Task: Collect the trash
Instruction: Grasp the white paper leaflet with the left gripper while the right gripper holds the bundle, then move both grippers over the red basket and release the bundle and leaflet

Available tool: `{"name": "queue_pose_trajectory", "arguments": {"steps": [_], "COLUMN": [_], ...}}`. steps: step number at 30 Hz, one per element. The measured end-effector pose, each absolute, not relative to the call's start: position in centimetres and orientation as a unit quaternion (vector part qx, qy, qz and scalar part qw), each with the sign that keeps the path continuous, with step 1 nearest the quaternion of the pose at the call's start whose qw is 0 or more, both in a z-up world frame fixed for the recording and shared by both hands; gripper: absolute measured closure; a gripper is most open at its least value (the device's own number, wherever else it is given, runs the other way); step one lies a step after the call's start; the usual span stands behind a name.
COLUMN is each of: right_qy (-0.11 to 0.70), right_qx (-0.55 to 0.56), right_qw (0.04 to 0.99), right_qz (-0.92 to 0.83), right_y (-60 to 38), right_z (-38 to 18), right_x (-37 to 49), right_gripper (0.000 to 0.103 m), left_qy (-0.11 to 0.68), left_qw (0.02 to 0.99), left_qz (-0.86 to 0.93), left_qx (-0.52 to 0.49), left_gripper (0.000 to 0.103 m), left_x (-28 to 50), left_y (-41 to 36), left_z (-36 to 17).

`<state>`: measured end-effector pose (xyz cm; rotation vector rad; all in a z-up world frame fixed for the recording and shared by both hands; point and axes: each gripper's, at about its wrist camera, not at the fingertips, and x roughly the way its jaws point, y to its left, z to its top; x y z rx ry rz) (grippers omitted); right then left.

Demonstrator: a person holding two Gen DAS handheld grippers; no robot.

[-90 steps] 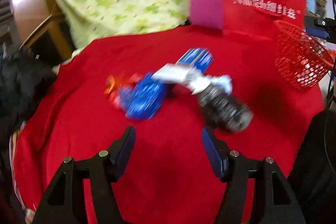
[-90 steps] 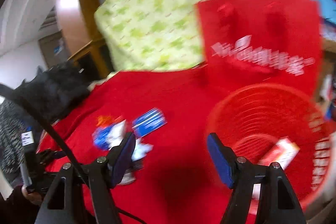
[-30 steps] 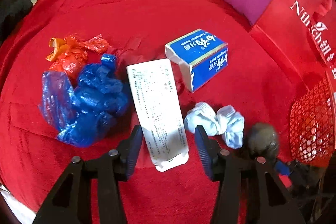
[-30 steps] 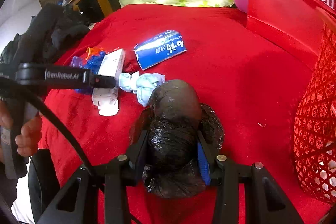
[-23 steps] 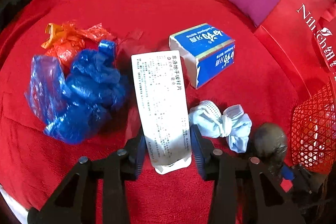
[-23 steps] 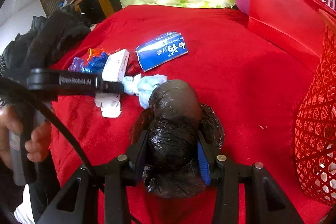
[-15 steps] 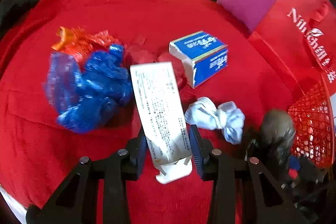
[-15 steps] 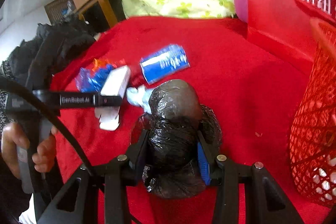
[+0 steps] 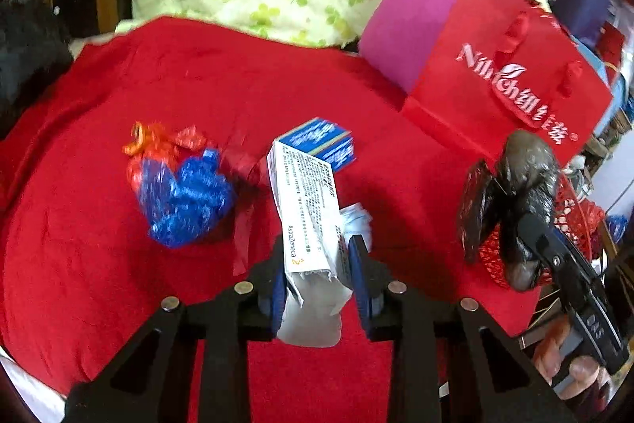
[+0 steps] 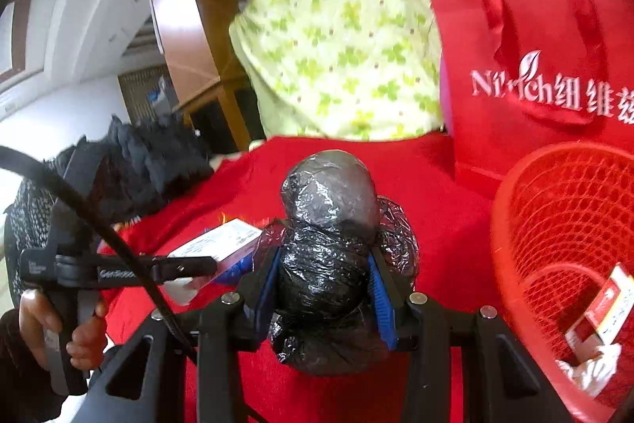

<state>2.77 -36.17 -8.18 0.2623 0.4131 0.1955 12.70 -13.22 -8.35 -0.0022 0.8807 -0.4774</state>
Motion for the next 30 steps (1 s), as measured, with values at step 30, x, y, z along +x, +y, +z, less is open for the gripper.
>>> {"name": "queue_pose_trajectory", "arguments": {"steps": [30], "right_qy": [0.062], "right_qx": [0.254], "right_qw": [0.961], "right_qz": [-0.089], "right_y": [-50.6], "right_z": [-5.1], "right_x": [-8.7], "right_gripper": [0.058], "left_qy": [0.295], "left_qw": [0.849], "left_qz": [-0.43], "left_qx": [0.082], "left_gripper": [0.072], "left_x": [4.3], "left_y": [-30.5], "left_z": [-1.4]}}
